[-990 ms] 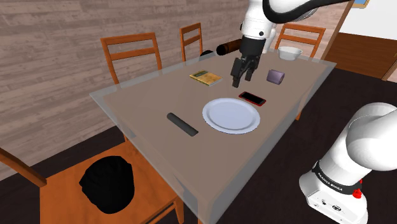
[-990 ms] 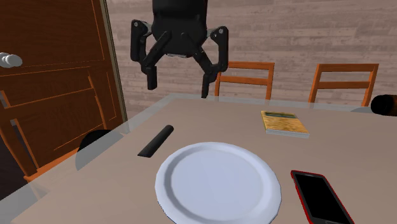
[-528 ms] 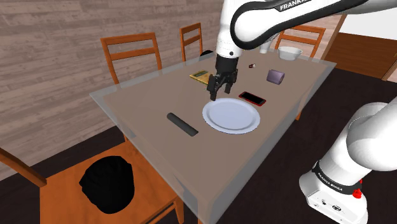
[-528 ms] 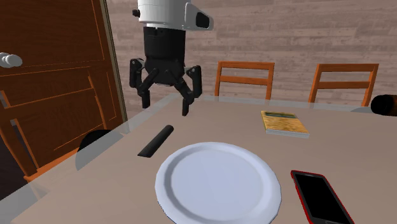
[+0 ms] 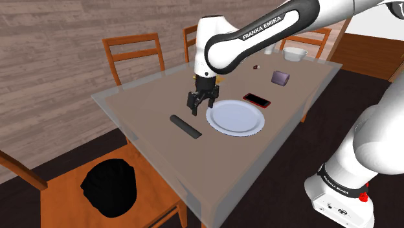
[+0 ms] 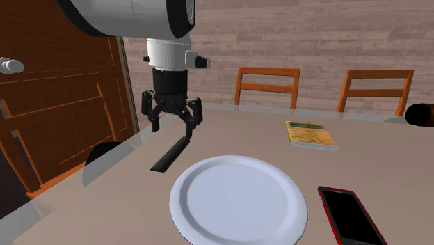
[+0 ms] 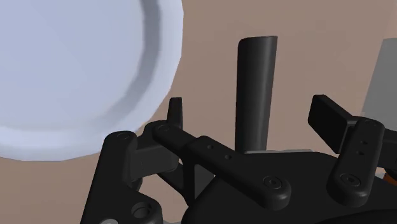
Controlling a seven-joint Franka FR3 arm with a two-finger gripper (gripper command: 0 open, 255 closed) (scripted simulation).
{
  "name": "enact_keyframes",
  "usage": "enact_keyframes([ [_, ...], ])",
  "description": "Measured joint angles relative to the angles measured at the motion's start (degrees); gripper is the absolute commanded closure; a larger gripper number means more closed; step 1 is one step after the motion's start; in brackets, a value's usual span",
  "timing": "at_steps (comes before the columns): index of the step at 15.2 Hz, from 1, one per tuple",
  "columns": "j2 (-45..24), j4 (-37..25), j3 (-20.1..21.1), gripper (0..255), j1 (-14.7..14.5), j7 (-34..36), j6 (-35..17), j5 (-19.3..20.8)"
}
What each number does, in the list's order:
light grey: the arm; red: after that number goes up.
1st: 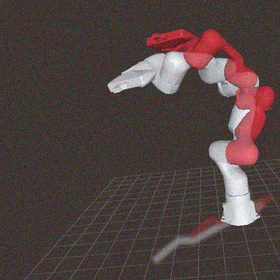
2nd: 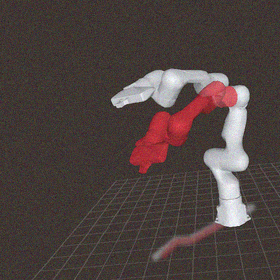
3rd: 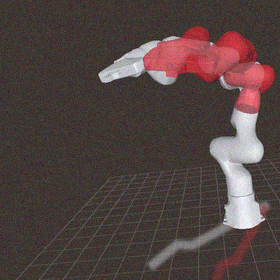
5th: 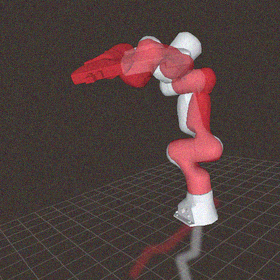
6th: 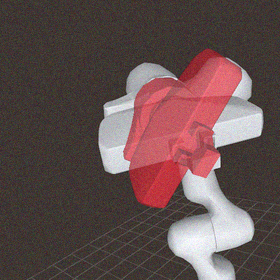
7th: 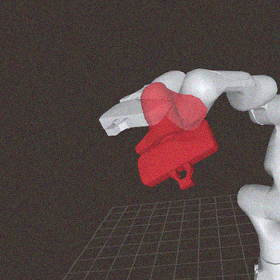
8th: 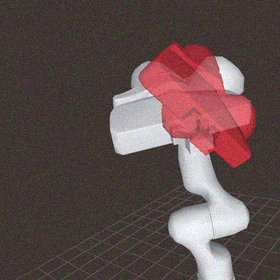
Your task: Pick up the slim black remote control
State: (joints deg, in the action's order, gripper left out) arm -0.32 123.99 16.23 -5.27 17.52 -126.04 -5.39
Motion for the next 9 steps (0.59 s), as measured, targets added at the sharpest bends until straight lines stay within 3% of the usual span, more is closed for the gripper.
enact_keyframes([
  [6, -12.8, -8.6, 0.6, 0, -2.3, 6.6, -3.5, 4.5],
  [9, -15.2, -9.2, 0.5, 0, -2.8, 7.6, -5.2, 5.4],
])
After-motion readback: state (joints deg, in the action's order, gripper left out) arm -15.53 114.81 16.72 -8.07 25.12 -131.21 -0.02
